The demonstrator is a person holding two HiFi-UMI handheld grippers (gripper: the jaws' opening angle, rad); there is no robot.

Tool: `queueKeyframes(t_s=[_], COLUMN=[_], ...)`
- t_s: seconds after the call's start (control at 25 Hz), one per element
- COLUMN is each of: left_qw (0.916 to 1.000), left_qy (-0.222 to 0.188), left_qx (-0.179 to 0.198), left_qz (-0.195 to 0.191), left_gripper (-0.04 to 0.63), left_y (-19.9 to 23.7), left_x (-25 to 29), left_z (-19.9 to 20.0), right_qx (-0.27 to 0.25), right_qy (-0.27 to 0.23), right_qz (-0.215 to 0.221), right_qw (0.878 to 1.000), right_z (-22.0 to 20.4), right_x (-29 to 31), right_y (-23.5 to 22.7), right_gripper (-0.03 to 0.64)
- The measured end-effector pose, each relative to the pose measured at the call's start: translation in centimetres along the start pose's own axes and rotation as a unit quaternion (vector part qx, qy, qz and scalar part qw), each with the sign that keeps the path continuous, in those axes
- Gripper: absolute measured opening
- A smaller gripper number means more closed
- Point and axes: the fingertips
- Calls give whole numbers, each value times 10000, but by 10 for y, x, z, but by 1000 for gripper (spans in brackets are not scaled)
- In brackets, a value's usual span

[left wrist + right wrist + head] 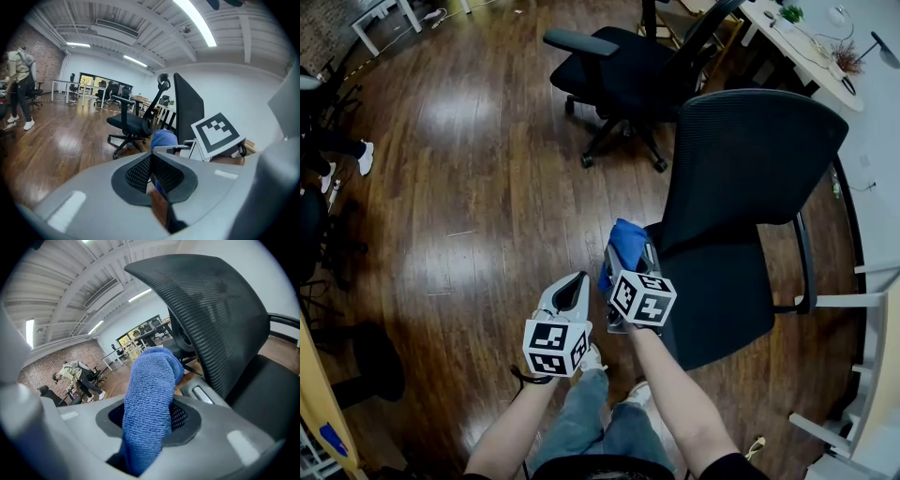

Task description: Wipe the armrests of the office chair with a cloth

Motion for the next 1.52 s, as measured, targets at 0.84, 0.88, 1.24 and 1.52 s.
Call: queueKeyframes(t_s=[0.84, 0.88, 1.24, 1.52], left_qw=[9999, 9999, 9994, 9993], left_qy=[2, 4, -8, 15], left_qx=[-73, -90, -228, -291], left_qz=[119, 134, 262, 239], left_gripper=[3, 3, 3, 3], left_y=[-65, -68, -95, -128], left_x=[-56, -60, -85, -98], left_z=[-38, -41, -69, -90], right_qx=[-90, -97, -245, -309], right_qy=[389, 410, 581, 619], right_qz=[-64, -63, -80, 45], right_qw=[9992, 9991, 9980, 9976], right_z=[-93, -99, -143, -165], right_x=[-97, -102, -153, -185], right_y=[-29, -30, -46, -55], right_gripper=[135, 135, 137, 135])
Point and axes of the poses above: the fingertips, and each gripper's own axes: x forward along the fingers, y to its left, z out of its top, and after that the axes turned 14 degrees about x, right-handed
